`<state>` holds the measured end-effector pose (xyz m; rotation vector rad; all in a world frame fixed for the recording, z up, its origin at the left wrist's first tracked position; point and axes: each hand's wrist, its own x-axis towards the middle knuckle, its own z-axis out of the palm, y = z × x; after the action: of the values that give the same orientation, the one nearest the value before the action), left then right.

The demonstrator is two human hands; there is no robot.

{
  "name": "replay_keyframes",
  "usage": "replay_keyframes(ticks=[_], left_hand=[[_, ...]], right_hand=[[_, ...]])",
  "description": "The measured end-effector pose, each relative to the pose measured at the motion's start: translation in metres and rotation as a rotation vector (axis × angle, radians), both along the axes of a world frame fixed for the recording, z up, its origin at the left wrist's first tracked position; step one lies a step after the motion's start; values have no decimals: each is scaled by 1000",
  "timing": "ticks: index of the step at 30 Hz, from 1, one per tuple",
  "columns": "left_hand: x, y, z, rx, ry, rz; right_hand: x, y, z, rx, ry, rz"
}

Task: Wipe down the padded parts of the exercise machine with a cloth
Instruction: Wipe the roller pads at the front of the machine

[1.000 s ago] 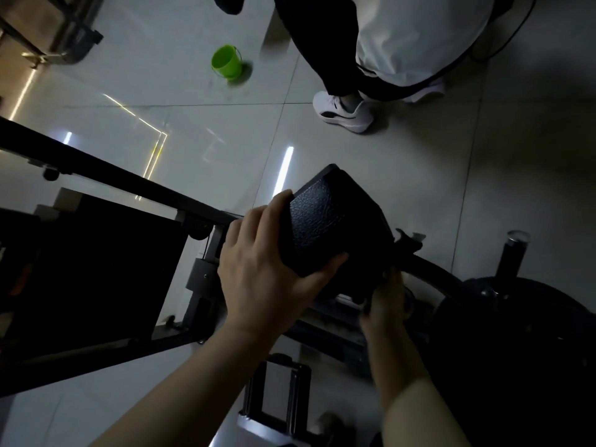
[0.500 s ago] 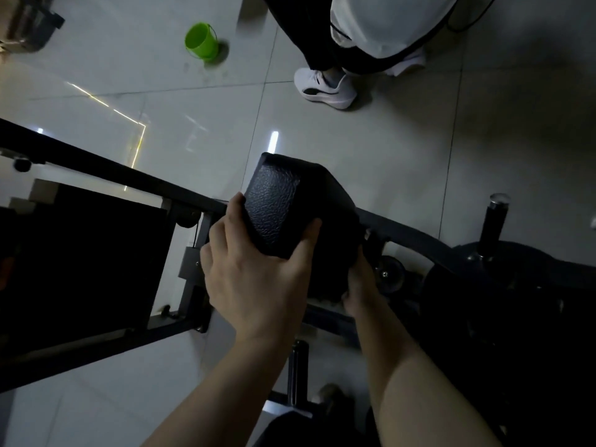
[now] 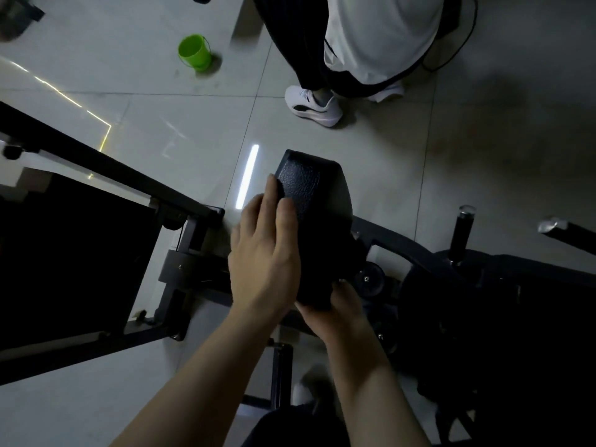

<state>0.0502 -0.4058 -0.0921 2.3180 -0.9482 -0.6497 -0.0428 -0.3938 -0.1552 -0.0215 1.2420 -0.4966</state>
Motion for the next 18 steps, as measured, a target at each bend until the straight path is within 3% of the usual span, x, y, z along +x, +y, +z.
replay_keyframes(ticks=[2, 5, 9, 11, 13, 16, 18], left_hand=[[12, 2, 6, -31, 216, -58], [30, 6, 22, -22, 541, -45], [41, 13, 39, -76, 778, 5], [51, 18, 41, -68, 863, 12], [60, 24, 40, -76, 965, 37], [63, 29, 30, -135, 1095, 100], [63, 31, 21, -172, 1132, 126]], right_hand=[[4, 2, 9, 219, -294, -229], [2, -5, 58, 250, -303, -216], [-6, -8, 116, 3, -288, -305], [-8, -18, 139, -245, -216, -306], [-3, -25, 141, -587, 45, -134], [15, -15, 109, -1158, 688, 407], [26, 8, 68, -1472, 930, 728]])
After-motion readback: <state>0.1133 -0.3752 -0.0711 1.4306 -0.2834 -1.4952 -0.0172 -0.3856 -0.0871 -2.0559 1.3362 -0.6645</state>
